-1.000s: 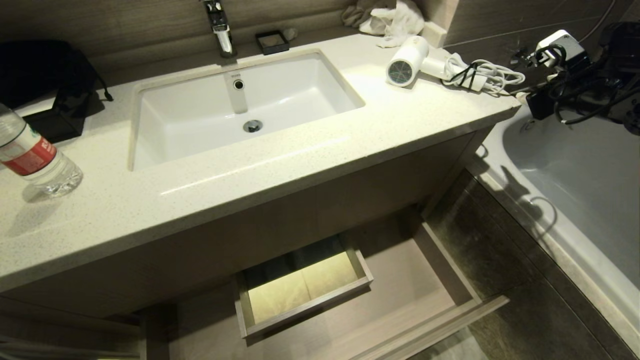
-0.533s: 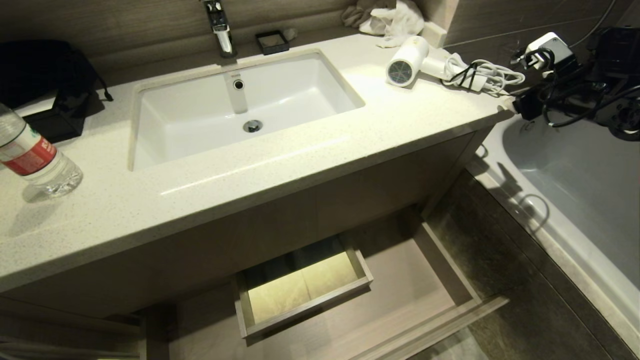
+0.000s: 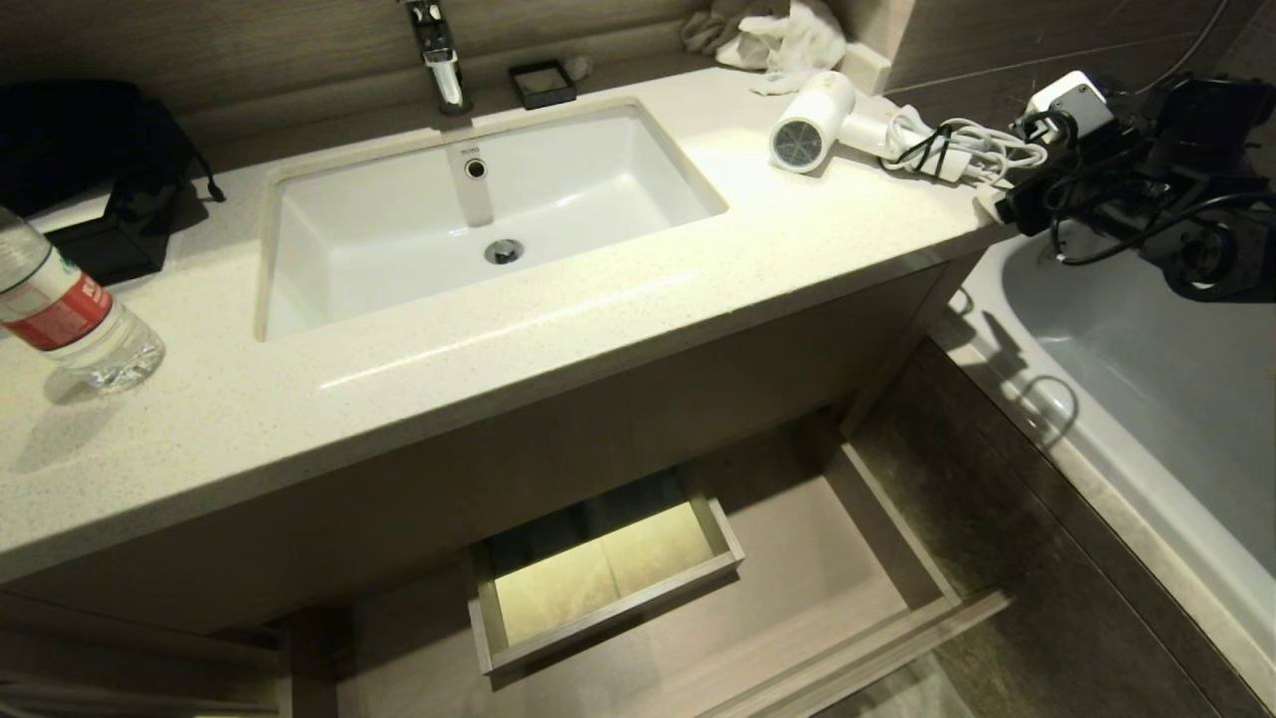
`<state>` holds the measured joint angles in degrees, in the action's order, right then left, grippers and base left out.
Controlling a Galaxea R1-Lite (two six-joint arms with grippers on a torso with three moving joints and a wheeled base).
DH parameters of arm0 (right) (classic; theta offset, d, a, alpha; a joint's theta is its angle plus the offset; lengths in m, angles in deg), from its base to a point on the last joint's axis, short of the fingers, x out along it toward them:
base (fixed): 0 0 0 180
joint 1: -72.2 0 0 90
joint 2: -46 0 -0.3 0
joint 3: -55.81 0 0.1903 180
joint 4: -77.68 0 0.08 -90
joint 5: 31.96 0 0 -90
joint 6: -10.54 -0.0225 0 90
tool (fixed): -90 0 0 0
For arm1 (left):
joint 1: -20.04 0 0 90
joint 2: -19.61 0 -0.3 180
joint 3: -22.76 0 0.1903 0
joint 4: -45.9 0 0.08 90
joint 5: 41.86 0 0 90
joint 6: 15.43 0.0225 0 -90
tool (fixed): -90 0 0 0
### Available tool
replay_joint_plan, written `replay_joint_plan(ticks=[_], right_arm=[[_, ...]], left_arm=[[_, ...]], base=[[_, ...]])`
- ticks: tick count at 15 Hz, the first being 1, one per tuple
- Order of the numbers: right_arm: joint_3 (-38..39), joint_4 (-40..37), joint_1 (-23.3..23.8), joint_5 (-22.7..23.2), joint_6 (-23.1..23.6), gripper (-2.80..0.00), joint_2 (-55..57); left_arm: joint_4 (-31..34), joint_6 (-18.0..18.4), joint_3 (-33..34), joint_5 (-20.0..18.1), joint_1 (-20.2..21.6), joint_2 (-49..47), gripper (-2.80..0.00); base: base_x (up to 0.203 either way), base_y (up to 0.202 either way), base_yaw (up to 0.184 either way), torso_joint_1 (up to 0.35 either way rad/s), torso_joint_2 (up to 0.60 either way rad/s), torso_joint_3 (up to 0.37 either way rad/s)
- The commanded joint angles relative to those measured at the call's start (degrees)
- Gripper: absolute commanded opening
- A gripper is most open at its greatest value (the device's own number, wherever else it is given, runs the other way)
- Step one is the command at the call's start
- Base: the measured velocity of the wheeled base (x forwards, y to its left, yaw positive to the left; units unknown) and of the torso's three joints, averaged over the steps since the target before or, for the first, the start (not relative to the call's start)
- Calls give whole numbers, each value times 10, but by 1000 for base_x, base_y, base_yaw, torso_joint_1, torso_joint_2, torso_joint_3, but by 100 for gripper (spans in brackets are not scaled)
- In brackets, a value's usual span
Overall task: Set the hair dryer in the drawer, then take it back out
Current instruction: Pick up the hairdryer
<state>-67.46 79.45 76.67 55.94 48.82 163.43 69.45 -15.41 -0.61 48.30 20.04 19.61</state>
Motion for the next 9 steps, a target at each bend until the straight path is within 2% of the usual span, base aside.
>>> replay_joint_plan(ticks=[1,9], right_arm=[[-1,3,0,-1,6,0,14],[-35,-4,0,-2,5,0,39]], left_arm=[[0,0,0,0,0,0,-280],[0,0,0,0,0,0,-280]], base=[[0,0,0,0,0,0],[0,0,0,0,0,0]])
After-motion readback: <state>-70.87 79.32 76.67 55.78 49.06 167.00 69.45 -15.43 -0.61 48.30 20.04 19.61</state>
